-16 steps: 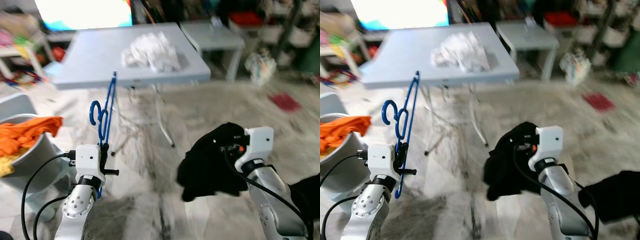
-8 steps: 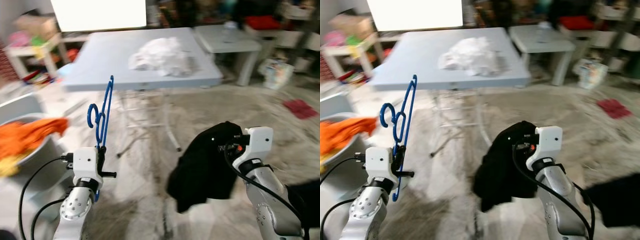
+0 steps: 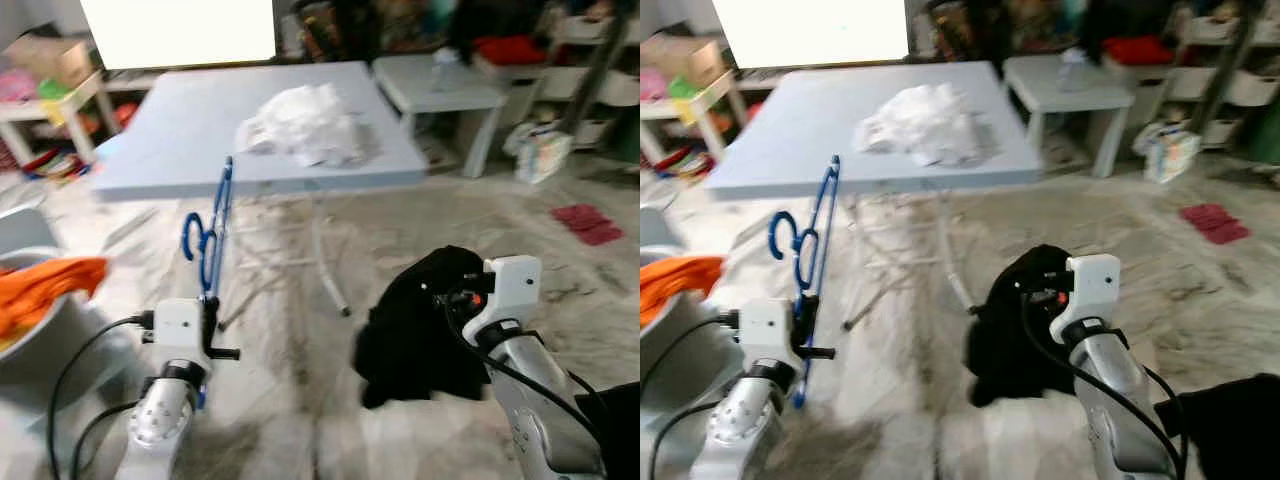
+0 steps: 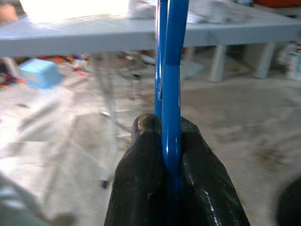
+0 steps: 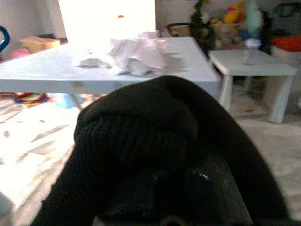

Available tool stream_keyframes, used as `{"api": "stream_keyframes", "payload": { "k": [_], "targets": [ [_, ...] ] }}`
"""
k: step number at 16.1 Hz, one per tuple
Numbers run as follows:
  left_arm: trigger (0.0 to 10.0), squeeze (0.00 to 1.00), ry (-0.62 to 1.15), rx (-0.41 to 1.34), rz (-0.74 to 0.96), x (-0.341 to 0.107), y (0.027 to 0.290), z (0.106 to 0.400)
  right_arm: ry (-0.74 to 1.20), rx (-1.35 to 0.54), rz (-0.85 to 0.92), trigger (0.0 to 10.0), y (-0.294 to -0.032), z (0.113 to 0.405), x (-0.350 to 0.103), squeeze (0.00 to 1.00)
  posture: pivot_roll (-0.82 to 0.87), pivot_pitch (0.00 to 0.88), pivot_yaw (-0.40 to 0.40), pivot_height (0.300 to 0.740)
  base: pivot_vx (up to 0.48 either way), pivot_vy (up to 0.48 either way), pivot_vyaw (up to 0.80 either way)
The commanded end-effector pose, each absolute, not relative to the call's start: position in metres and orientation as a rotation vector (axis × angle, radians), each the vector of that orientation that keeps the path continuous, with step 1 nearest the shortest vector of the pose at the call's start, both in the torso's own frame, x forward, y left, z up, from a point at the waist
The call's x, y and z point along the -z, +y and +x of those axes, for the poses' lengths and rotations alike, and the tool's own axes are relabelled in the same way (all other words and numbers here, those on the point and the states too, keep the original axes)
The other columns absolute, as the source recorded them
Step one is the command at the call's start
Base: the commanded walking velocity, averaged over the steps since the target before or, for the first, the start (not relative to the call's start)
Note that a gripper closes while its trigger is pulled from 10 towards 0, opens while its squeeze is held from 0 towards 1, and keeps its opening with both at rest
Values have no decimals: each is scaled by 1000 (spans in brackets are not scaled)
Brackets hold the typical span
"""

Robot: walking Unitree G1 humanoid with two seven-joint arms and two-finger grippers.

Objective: Hang hanger

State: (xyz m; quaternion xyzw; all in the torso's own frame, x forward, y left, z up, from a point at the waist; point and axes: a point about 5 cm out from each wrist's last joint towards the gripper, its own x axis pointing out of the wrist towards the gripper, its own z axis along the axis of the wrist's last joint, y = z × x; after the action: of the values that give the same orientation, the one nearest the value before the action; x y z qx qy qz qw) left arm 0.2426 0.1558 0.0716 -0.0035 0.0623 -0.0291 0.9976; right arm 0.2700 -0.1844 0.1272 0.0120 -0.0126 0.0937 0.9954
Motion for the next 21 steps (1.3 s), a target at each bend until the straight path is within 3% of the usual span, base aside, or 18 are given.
{"api": "stream_keyframes", "payload": {
  "k": [1, 7, 21],
  "targets": [
    [10000, 0, 106, 53, -2, -76, 159, 244, -77, -201, 19, 10000, -182, 273, -138, 0, 3, 0, 4, 740, 345, 0, 0],
    [10000, 0, 111, 48, -10, -75, 158, 243, -91, -201, 0, 10000, -188, 279, -143, 0, 2, 0, 0, 740, 295, 302, 0],
    [10000, 0, 75, 23, 18, -85, 162, 250, -104, -213, 9, 10000, -181, 283, -143, 0, 12, 0, 6, 740, 0, 430, 0]
  ]
}}
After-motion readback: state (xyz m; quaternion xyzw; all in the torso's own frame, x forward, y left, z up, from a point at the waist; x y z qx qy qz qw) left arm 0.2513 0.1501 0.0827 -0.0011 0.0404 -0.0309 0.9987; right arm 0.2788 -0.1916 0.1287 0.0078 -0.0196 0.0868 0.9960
